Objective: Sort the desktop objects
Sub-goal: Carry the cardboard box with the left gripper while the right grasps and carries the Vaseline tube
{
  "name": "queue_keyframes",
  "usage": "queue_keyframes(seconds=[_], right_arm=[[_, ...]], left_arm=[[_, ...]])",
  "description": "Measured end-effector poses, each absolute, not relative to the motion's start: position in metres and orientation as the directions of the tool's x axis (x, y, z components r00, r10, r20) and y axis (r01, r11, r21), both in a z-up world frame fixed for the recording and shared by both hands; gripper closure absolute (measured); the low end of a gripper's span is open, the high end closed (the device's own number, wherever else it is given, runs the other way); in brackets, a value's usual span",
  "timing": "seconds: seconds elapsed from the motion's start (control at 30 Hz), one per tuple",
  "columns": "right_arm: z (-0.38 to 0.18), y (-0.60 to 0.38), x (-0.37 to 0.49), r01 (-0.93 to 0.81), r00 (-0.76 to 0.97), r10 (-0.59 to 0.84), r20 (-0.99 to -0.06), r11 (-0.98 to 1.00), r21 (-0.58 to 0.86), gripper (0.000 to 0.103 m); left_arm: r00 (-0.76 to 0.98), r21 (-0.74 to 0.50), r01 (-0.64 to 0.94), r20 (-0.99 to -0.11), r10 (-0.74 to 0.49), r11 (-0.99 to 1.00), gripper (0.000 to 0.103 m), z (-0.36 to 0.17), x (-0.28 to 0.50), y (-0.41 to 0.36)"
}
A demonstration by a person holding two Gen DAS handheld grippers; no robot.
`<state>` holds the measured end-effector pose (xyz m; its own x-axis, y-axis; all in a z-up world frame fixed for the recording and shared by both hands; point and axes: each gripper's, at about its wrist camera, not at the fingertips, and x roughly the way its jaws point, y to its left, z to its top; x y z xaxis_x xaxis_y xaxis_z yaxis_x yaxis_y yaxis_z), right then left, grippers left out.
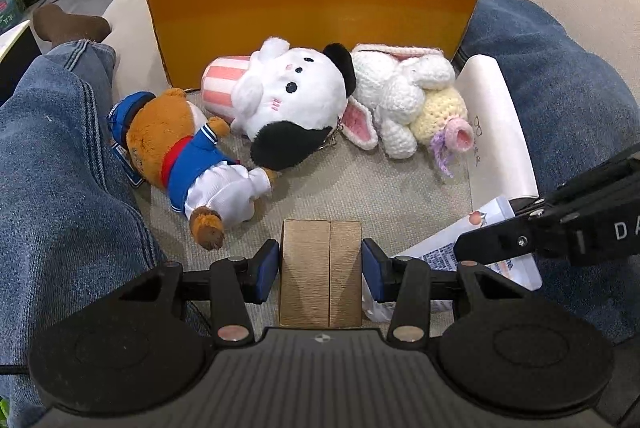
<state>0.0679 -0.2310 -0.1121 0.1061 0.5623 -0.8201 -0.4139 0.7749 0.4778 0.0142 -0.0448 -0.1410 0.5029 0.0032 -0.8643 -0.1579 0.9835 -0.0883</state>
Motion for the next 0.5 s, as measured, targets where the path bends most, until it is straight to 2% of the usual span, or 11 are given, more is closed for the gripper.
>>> queue_keyframes(seconds=[0.2,0.5], right_arm=[[-0.081,-0.239,0.065,-0.475,0.201,0.556,-0.807,0.775,0.416,0.093],[-0.012,-0.257,0.084,-0.503,0.386,0.581,-0.717,0.784,0.364,0.093]], left_arm=[[0.546,-0.124,-0.159,-0.838,-0.017,0.979,0.052,-0.118,0.014,-0.038],[0.671,-0.22,-0.111,-0.736,-0.09,0.969,0.052,-0.04,0.045,-0.016]])
